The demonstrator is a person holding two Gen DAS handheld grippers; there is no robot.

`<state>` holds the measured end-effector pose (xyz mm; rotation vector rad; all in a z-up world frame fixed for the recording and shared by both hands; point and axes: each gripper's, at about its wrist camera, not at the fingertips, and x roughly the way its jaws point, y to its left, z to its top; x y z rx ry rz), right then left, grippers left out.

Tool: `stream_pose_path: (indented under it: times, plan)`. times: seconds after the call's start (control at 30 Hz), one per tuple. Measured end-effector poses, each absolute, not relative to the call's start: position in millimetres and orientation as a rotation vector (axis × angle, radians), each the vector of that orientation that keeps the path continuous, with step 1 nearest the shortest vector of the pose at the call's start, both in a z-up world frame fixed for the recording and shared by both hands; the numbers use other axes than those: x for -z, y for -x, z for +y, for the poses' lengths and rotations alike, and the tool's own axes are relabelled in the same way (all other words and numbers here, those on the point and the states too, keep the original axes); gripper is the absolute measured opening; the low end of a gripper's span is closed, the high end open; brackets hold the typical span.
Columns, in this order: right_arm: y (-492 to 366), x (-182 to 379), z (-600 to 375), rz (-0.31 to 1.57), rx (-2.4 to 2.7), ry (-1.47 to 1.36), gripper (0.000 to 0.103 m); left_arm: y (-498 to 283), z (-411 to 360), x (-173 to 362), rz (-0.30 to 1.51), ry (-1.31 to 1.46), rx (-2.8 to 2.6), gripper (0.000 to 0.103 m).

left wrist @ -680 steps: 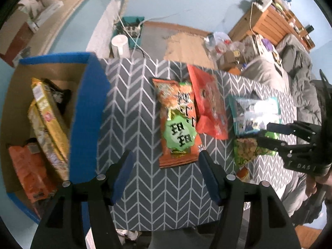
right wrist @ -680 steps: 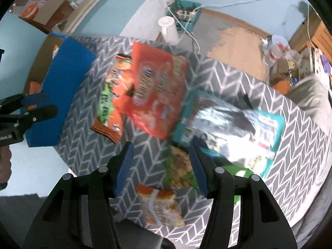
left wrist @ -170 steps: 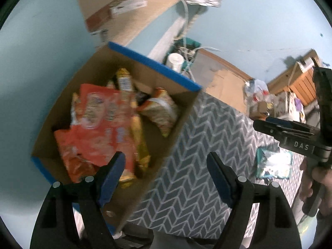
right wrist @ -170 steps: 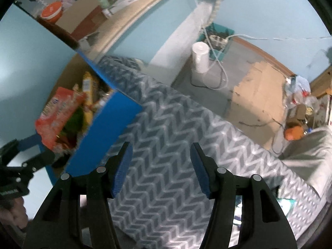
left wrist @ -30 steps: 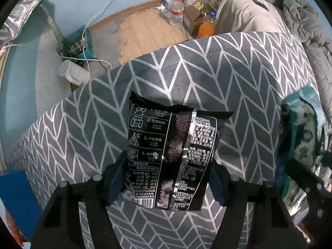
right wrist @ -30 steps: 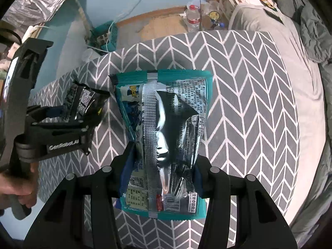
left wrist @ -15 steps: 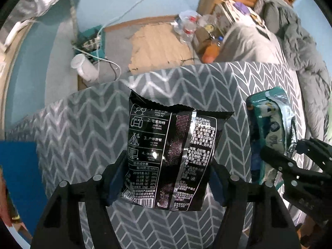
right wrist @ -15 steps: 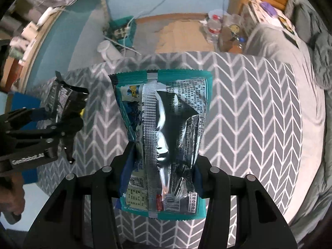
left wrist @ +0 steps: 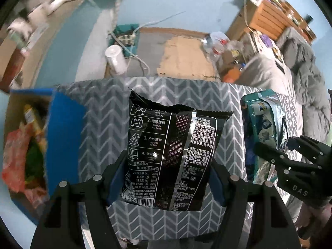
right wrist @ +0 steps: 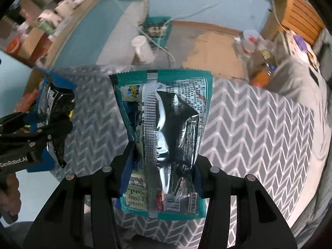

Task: Organize snacks
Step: 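Lift both packets and carry them over the cardboard box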

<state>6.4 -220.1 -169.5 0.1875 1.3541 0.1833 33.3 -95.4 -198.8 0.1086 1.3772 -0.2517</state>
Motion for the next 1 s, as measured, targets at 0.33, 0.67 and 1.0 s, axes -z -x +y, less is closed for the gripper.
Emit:
stream_pose_path:
  times: [0.33, 0.67, 1.0]
  plan:
    - [-33.4, 151.6, -134.7, 1.335, -0.359, -0.110, 0.048, -25.7, -4.0, 173.4, 1.353, 0.052, 0.118, 0.071]
    - [-73.0, 133.5, -38.8, 1.296, -0.540, -0.031, 0.048, -11.5, 95.4, 161.7, 1.311, 0.198, -0.057, 0.071]
    - [-98.6, 129.1, 43.7, 1.283, -0.682, 0.041, 0.048, 5.4, 181.8, 153.6, 1.256, 0.364, -0.220, 0.071]
